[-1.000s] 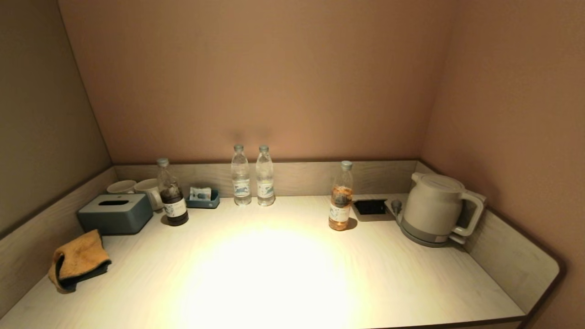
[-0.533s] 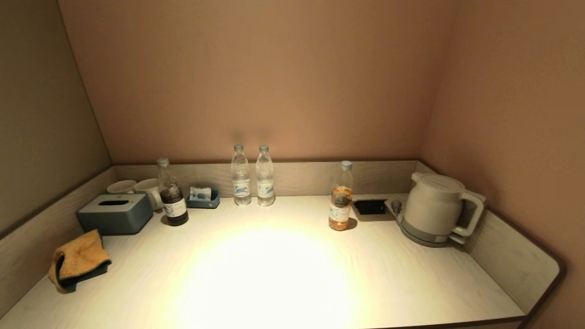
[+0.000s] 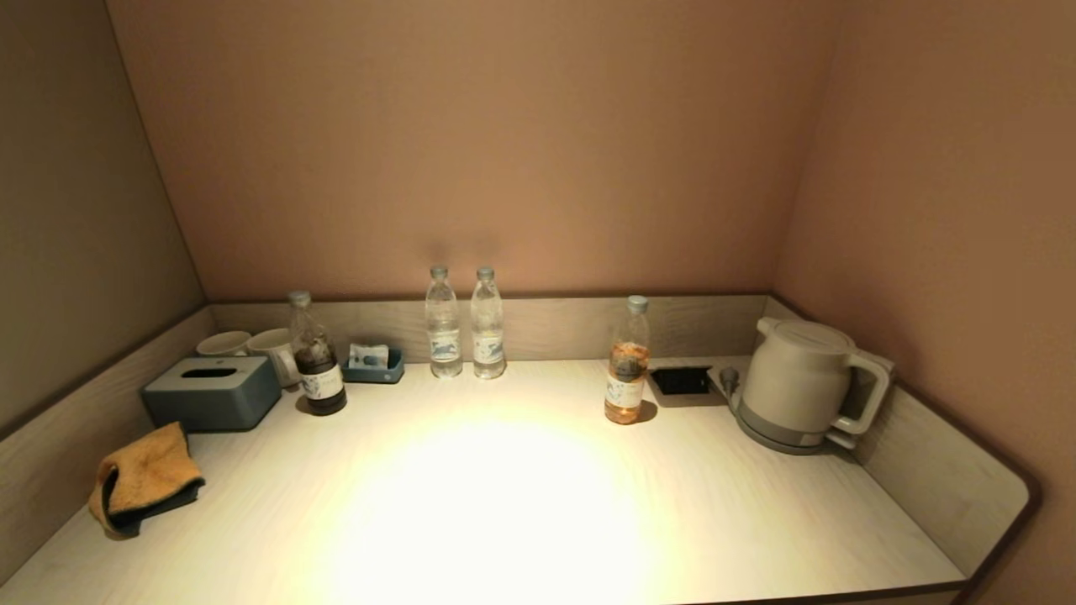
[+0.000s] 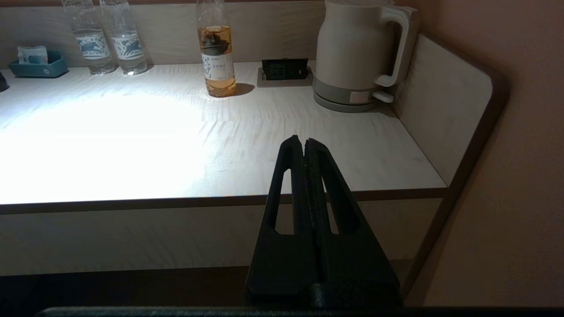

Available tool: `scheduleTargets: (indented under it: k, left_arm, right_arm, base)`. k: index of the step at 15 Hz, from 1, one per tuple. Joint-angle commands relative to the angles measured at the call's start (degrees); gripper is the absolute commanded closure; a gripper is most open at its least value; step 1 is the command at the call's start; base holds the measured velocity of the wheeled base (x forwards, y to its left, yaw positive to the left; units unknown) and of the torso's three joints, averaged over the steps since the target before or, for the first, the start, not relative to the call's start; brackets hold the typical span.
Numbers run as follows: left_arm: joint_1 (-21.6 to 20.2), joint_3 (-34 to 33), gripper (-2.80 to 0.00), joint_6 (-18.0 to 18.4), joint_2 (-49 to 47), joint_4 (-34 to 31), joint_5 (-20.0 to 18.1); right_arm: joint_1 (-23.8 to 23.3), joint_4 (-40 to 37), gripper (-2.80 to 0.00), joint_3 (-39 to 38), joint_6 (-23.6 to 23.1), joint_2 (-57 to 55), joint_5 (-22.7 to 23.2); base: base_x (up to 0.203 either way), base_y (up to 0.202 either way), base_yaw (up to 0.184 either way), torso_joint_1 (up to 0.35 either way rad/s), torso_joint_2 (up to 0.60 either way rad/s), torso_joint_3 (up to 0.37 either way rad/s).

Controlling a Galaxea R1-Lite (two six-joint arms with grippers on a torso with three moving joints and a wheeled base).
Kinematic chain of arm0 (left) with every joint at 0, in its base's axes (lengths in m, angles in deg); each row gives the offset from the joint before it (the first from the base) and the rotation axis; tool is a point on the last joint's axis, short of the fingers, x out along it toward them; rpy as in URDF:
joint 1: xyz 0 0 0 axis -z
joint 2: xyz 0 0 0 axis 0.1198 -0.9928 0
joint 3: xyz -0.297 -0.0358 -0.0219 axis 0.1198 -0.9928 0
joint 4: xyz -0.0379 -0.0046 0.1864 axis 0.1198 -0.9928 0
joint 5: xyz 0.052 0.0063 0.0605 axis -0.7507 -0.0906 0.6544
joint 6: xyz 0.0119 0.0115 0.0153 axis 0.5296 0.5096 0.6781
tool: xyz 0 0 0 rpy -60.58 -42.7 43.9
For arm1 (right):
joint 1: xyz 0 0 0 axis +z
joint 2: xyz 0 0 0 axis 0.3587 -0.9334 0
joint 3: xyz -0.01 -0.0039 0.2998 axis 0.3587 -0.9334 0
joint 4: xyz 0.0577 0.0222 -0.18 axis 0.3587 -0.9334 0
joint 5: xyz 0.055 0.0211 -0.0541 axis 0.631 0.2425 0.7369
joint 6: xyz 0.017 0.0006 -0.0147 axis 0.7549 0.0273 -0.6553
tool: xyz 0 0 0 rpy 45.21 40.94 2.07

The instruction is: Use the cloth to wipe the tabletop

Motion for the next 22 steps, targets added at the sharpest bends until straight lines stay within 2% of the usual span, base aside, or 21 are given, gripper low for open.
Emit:
scheduleTargets:
  k: [1, 22]
  left_arm:
    - [0.0, 0.0, 0.0, 0.0, 0.0, 0.0, 0.0]
    - [0.0, 0.0, 0.0, 0.0, 0.0, 0.0, 0.0]
  right_arm:
    - [0.0, 0.0, 0.0, 0.0, 0.0, 0.0, 0.0]
    - [0.0, 0.0, 0.0, 0.0, -0.1, 0.0, -0.1]
  base:
    - [0.0, 0.0, 0.0, 0.0, 0.0, 0.0]
    - [0.0, 0.0, 0.0, 0.0, 0.0, 0.0]
